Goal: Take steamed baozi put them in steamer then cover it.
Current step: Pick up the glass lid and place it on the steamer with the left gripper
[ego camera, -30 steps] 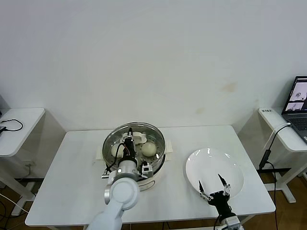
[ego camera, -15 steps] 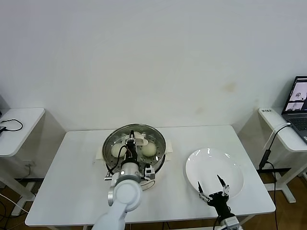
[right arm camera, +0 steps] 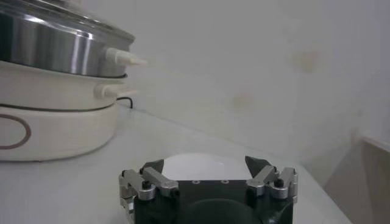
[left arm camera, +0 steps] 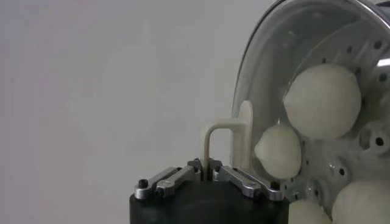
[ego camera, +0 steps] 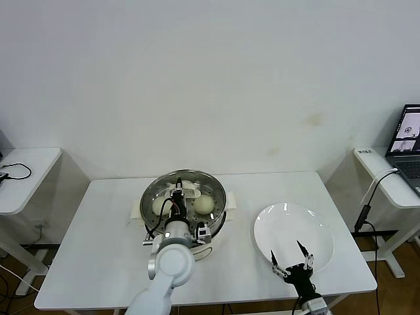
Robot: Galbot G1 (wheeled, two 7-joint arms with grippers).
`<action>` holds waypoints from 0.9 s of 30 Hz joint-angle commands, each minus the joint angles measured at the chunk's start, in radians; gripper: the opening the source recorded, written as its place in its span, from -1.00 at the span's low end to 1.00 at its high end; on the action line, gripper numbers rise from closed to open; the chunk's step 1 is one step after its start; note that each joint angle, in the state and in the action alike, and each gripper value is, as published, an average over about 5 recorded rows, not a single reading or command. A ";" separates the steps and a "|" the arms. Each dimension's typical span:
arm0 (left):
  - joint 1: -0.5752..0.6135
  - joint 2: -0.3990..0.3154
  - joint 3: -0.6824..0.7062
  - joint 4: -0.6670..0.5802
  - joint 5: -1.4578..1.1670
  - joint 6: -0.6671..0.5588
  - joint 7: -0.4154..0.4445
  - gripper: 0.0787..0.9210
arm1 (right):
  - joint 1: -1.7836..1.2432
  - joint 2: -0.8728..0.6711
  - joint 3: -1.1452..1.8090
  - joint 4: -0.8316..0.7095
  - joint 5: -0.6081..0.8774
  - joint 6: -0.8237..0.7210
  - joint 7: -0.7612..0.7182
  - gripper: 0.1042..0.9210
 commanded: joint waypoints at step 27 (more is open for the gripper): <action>0.154 0.111 -0.018 -0.224 -0.094 -0.030 -0.040 0.13 | -0.019 0.004 -0.003 0.015 -0.013 0.006 -0.005 0.76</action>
